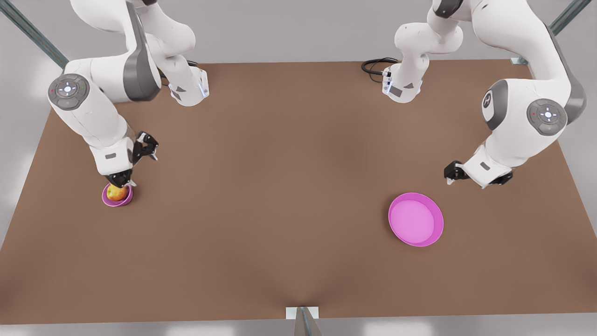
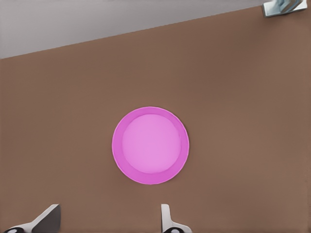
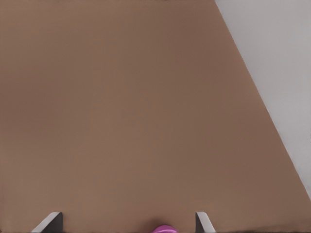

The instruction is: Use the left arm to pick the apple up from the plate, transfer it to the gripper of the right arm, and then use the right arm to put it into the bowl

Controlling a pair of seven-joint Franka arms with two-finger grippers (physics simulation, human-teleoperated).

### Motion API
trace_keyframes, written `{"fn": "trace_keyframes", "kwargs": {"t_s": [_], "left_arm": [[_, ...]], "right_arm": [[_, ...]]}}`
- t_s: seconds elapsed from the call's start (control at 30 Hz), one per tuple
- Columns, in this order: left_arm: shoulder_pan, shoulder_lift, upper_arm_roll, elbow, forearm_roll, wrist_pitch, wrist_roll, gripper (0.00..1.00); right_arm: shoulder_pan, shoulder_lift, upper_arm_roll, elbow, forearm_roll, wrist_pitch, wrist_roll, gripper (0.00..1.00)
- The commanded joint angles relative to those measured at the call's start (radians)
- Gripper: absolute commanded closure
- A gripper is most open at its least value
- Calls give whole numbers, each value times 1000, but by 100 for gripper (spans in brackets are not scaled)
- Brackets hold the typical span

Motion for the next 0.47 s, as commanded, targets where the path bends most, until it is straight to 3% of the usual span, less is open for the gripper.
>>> {"fn": "trace_keyframes", "kwargs": {"t_s": [0.0, 0.13, 0.43], "left_arm": [[0, -2, -1, 2, 1, -4, -30, 0], [-2, -2, -1, 2, 1, -6, -31, 0], [-8, -2, -1, 2, -1, -6, -31, 0]], "right_arm": [[-115, 17, 85, 16, 8, -72, 952, 0], [-191, -25, 136, -38, 11, -5, 1011, 0], [-174, 31, 136, -7, 11, 0, 1018, 0]]}}
